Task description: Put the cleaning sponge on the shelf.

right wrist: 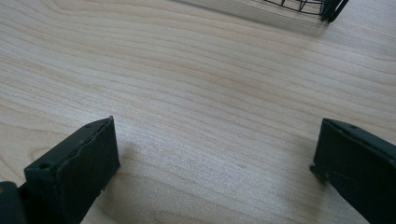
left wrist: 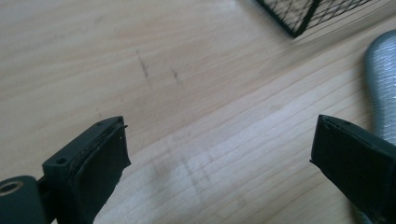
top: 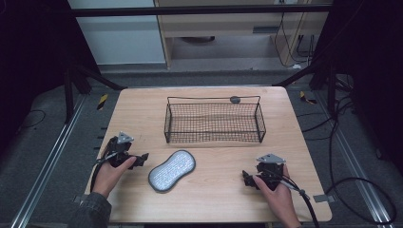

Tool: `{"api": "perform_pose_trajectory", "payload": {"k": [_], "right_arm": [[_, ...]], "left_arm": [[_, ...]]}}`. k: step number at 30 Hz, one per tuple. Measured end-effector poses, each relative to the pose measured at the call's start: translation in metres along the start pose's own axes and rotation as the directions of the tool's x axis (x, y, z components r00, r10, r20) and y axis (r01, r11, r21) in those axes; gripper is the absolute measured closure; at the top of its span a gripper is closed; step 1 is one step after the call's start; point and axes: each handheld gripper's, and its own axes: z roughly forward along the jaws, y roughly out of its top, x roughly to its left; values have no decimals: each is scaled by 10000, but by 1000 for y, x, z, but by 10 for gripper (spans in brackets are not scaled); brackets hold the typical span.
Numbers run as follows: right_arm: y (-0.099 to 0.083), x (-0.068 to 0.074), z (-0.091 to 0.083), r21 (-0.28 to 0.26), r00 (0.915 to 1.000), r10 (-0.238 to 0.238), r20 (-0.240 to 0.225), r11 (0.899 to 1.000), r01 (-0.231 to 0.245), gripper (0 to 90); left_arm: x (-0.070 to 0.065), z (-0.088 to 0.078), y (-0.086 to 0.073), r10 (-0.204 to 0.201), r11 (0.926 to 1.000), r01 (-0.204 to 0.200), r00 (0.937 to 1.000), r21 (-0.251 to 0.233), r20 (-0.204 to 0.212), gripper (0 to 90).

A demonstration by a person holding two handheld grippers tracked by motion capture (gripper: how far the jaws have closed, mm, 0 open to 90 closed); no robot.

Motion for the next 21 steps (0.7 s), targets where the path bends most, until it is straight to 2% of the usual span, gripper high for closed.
{"api": "perform_pose_trajectory", "payload": {"k": [3, 7, 11, 15, 17, 21], "right_arm": [[0, 0, 0, 2, 10000, 15, 6, 10000, -15, 3], [0, 0, 0, -2, 10000, -1, 36, 10000, 1, 4], [0, 1, 0, 5, 10000, 43, 16, 10000, -43, 4], [0, 1, 0, -6, 10000, 26, 13, 10000, -26, 4], [0, 1, 0, -5, 10000, 24, 14, 10000, -24, 4], [0, 1, 0, -6, 10000, 27, 12, 10000, -27, 4]], "left_arm": [[0, -3, 3, 161, 9999, -161, 9999, -48, -12, 31], [4, -1, -2, 227, 9995, -226, 9997, 225, -67, 32], [6, -3, -6, 469, 9985, -465, 9988, 303, -127, 32], [9, -3, -11, 423, 9990, -422, 9991, 137, -73, 32], [9, -3, -13, 456, 9990, -455, 9988, 18, -189, 32], [10, -5, -13, 424, 9990, -422, 9990, 161, -102, 35]]}}
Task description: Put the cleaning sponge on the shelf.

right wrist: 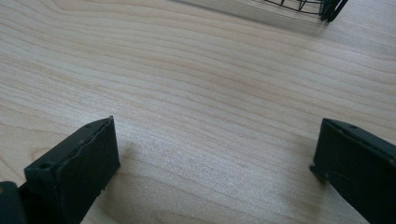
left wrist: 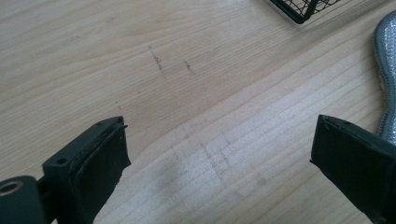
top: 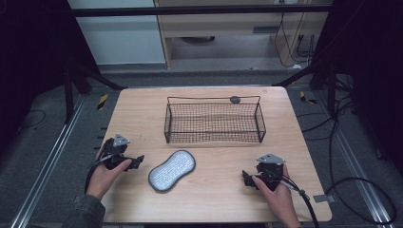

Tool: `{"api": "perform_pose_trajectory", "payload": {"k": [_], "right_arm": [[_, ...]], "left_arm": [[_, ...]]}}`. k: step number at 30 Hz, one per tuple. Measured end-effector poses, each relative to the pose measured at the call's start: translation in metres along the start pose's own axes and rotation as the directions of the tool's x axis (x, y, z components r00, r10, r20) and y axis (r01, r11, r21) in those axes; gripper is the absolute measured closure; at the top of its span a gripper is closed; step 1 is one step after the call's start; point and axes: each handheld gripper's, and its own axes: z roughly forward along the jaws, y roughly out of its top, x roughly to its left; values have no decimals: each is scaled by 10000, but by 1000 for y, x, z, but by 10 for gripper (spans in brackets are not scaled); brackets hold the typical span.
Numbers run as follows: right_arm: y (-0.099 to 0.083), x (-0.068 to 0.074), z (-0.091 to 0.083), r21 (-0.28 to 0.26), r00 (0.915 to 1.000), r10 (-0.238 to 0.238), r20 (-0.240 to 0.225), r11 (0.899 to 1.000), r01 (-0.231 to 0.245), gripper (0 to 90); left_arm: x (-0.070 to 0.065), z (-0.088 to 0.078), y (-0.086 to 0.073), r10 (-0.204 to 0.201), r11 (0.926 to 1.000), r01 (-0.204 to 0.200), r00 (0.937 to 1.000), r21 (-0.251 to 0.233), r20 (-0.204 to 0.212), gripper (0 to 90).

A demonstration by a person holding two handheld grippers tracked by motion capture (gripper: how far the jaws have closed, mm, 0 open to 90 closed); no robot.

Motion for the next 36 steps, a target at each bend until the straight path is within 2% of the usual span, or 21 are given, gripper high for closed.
{"api": "perform_pose_trajectory", "payload": {"k": [5, 10, 17, 19, 20, 23, 24, 25, 26, 27, 28, 29, 30, 32, 34, 36], "right_arm": [[0, 0, 0, -8, 10000, -12, 5, 10000, 12, 4], [0, 0, 0, -5, 10000, -16, 13, 10000, 16, 4], [0, 0, 0, -6, 10000, -16, 13, 10000, 16, 4], [0, 0, 0, -5, 10000, -17, 13, 10000, 17, 4], [0, 0, 0, -5, 10000, -17, 12, 10000, 17, 4], [0, 0, 0, -3, 10000, -15, 11, 10000, 15, 4], [0, 0, 0, -5, 10000, -20, 12, 10000, 20, 4], [0, 0, 0, -5, 10000, -15, 11, 10000, 15, 4], [0, 0, 0, -5, 10000, -17, 12, 10000, 17, 4], [0, 0, 0, -5, 10000, -13, 6, 10000, 13, 4], [0, 0, 0, -5, 10000, -13, 6, 10000, 13, 4], [0, 0, 0, 2, 10000, -4, 21, 10000, 4, 3], [0, 0, 0, 2, 10000, -4, 21, 10000, 4, 3], [0, 0, 0, -4, 10000, -25, 14, 10000, 25, 4], [0, 0, 0, -5, 10000, -19, 14, 10000, 19, 4], [0, 1, 0, -1, 10000, -14, 14, 10000, 14, 4]], "left_arm": [[-6, -7, 6, 289, 9986, -294, 9995, 435, 123, 37], [-12, -11, 12, 678, 9955, -699, 9971, 645, 350, 55], [-20, -16, 17, 1024, 9885, -1073, 9935, 1069, 500, 54], [-27, -18, 21, 1324, 9815, -1395, 9893, 1309, 615, 53], [-27, -18, 21, 1324, 9815, -1395, 9893, 1309, 615, 53], [-38, -20, 28, 1631, 9724, -1745, 9831, 1549, 837, 53], [-38, -20, 28, 1631, 9724, -1745, 9831, 1549, 837, 53], [-42, -19, 31, 1726, 9689, -1856, 9809, 1636, 900, 54], [-47, -19, 35, 1995, 9586, -2146, 9751, 1873, 965, 54], [-50, -19, 38, 2050, 9547, -2211, 9738, 1991, 984, 54], [-50, -19, 38, 2050, 9547, -2211, 9738, 1991, 984, 53], [-54, -18, 43, 2194, 9447, -2383, 9699, 2254, 1056, 51], [-54, -18, 43, 2194, 9447, -2383, 9699, 2254, 1056, 48], [-63, -17, 51, 2412, 9348, -2630, 9634, 2387, 1168, 47], [-68, -15, 57, 2524, 9305, -2765, 9593, 2404, 1263, 44], [-75, -13, 62, 2695, 9231, -2946, 9541, 2471, 1308, 45]]}}
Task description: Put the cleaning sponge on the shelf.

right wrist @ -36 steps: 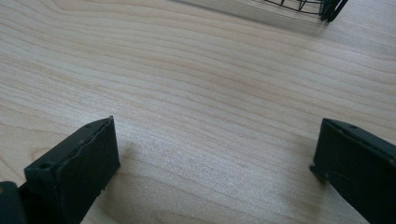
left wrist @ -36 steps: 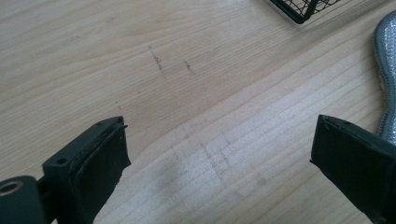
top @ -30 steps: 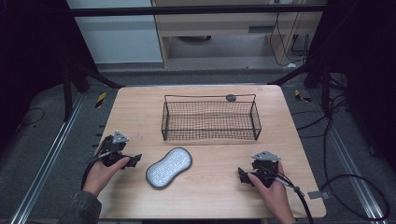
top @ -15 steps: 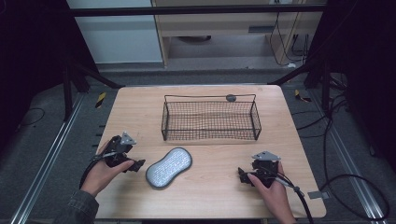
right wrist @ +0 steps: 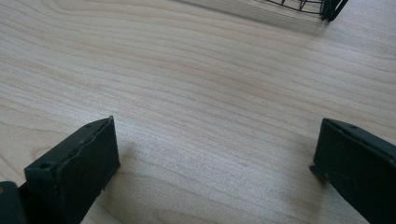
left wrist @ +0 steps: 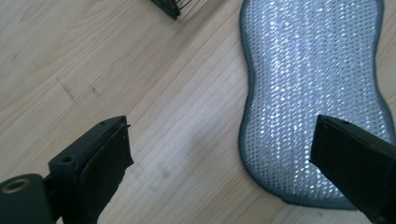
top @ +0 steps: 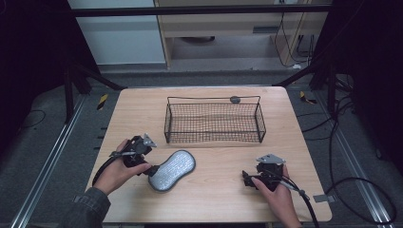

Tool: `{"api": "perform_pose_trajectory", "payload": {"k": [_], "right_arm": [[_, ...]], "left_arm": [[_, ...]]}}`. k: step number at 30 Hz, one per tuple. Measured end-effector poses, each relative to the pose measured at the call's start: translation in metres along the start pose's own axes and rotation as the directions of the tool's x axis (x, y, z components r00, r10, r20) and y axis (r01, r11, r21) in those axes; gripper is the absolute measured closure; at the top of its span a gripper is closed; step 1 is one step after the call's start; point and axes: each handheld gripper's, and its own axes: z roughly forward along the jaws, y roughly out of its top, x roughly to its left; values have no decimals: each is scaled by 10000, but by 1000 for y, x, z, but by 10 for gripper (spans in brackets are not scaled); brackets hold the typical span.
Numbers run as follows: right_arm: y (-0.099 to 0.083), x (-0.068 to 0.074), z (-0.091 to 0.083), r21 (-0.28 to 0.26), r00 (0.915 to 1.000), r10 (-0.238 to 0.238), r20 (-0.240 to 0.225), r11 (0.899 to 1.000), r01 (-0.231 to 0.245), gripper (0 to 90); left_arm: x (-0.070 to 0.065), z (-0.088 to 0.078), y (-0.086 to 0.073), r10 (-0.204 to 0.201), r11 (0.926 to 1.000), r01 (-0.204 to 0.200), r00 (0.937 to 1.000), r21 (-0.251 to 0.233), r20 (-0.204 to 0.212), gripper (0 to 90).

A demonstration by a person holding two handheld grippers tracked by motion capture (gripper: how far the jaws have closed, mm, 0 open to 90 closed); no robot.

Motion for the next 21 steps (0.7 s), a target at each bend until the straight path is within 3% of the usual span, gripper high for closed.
{"api": "perform_pose_trajectory", "payload": {"k": [6, 11, 21], "right_arm": [[0, 0, 0, -2, 10000, -2, 0, 10000, 2, 4], [0, 1, 0, 14, 10000, 46, -30, 10000, -46, 4], [0, 1, 0, 18, 10000, 53, -35, 10000, -53, 4]], "left_arm": [[-13, 6, 18, 640, 9976, -644, 9978, 239, 167, 39], [-22, 9, 27, 884, 9948, -899, 9956, 479, 320, 39], [-25, 11, 40, 844, 9920, -884, 9953, 899, 471, 47]]}}
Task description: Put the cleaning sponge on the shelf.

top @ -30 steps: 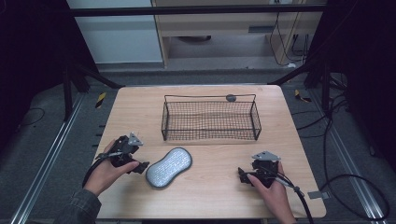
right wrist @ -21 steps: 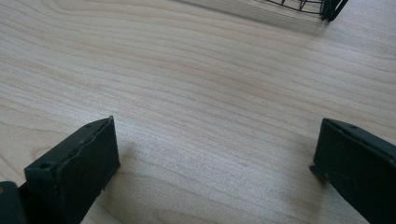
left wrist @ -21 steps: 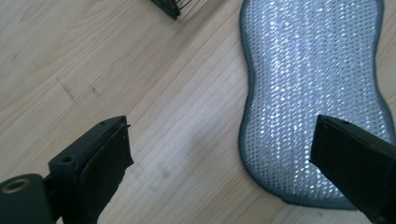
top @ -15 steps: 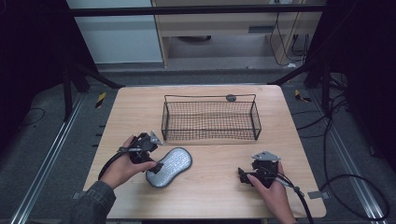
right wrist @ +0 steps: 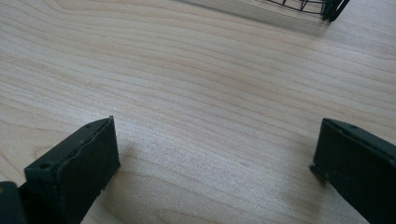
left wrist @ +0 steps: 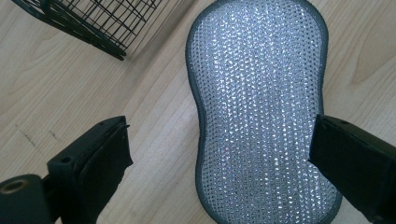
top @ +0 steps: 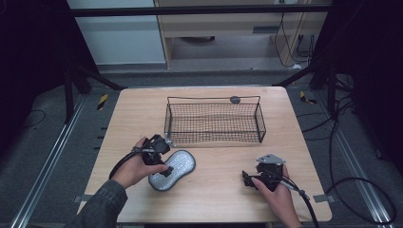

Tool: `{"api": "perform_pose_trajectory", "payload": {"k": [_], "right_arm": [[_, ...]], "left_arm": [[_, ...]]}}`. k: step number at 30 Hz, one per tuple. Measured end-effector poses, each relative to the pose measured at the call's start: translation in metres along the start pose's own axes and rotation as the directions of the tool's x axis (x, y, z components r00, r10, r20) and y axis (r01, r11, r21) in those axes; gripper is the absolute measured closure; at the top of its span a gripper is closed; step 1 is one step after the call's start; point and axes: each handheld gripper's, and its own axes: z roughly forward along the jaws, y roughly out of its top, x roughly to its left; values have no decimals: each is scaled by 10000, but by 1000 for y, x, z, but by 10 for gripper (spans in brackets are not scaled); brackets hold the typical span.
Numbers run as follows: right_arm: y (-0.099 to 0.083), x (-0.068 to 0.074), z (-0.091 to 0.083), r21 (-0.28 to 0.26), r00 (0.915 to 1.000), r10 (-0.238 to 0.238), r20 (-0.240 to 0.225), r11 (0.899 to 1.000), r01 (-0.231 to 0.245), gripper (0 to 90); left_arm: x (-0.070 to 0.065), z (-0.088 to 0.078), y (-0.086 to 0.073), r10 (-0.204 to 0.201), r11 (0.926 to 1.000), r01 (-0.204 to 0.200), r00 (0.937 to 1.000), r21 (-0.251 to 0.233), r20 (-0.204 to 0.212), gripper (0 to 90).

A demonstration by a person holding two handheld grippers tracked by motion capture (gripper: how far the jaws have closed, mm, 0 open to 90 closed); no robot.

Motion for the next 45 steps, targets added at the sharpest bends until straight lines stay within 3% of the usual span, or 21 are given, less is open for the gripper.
{"api": "perform_pose_trajectory", "payload": {"k": [9, 19, 40, 45], "right_arm": [[0, 0, 0, -3, 10000, -42, -33, 10000, 42, 4], [0, 0, 0, -1, 9999, -83, -92, 10000, 83, 4], [0, 0, 0, -7, 9997, -203, -113, 9998, 203, 4], [0, 1, 0, -7, 9997, -180, -147, 9998, 180, 4]], "left_arm": [[-5, 9, 9, 10, 9995, -18, 9997, 326, 228, 46], [-11, 25, 17, -420, 9953, 378, 9981, 892, 455, 45], [-16, 46, 13, -1011, 9894, 919, 9917, 1122, 793, 43], [-13, 50, 11, -1283, 9874, 1181, 9870, 1050, 968, 32]]}}
